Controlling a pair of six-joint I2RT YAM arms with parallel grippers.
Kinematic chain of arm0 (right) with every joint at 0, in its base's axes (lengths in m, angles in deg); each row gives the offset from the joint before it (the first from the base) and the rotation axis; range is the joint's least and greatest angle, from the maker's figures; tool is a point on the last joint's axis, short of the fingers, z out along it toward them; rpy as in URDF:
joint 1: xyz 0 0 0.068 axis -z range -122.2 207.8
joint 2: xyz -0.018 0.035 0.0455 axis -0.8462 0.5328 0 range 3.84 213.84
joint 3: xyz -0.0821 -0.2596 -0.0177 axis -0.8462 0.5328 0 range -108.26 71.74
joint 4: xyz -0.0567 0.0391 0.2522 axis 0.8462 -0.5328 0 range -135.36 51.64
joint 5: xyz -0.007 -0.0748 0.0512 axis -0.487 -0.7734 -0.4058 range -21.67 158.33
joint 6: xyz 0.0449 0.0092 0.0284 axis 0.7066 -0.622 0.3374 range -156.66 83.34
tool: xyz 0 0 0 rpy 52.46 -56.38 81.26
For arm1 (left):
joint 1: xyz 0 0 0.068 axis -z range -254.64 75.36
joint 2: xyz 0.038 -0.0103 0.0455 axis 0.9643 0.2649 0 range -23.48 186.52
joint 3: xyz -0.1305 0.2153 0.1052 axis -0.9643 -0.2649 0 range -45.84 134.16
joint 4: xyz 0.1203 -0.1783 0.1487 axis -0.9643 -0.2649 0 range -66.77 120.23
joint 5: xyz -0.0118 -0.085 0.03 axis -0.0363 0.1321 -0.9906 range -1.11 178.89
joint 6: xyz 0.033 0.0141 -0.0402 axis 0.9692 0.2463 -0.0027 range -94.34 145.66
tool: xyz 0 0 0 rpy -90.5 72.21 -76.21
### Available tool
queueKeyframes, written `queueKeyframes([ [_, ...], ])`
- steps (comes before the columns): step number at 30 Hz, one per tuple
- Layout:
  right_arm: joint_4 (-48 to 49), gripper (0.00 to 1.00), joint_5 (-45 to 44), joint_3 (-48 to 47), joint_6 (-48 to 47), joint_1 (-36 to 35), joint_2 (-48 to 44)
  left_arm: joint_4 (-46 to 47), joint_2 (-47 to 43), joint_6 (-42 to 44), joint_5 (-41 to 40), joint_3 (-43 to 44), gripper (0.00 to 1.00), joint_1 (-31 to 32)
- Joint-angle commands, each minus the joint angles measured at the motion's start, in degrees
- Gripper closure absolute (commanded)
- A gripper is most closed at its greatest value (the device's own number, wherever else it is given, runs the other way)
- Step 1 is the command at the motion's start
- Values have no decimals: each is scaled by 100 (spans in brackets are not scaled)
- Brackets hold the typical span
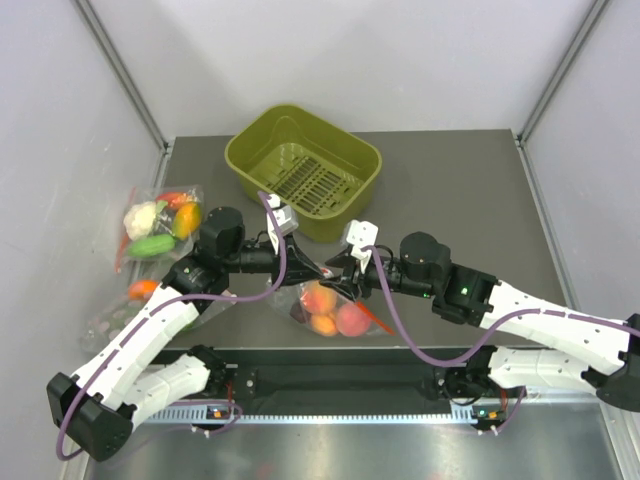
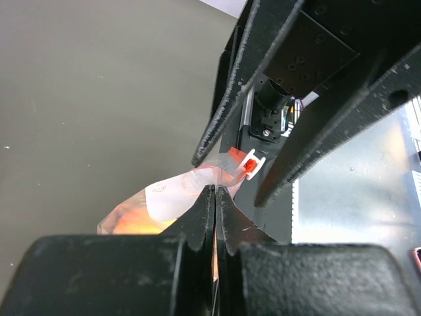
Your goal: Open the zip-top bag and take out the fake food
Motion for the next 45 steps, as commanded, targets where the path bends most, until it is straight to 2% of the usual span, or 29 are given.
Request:
queueKeyframes([
  [1,351,59,-90,-336,-115,-94,-76,141,-39,-24,125,38,100,40],
  [5,316,67,-117,-371,-133,-94,3,150,-56,-33,116,29,100,49],
  [10,299,94,-187,-380,-168,-85,47,159,-39,-15,108,20,100,58],
  [13,281,99,-275,-345,-195,-94,4,141,-48,2,64,29,100,66],
  [22,140,100,-512,-55,-204,-94,-67,132,-267,20,-507,20,100,49],
  [26,105,100,-530,94,-160,-94,-110,194,-469,-42,-1227,-32,100,23],
  [35,96,100,-486,411,-19,-94,-198,176,-522,-86,-1579,-15,100,-162],
  [45,-193,100,-582,824,166,-94,-541,-26,-707,-50,-2915,29,100,-654],
])
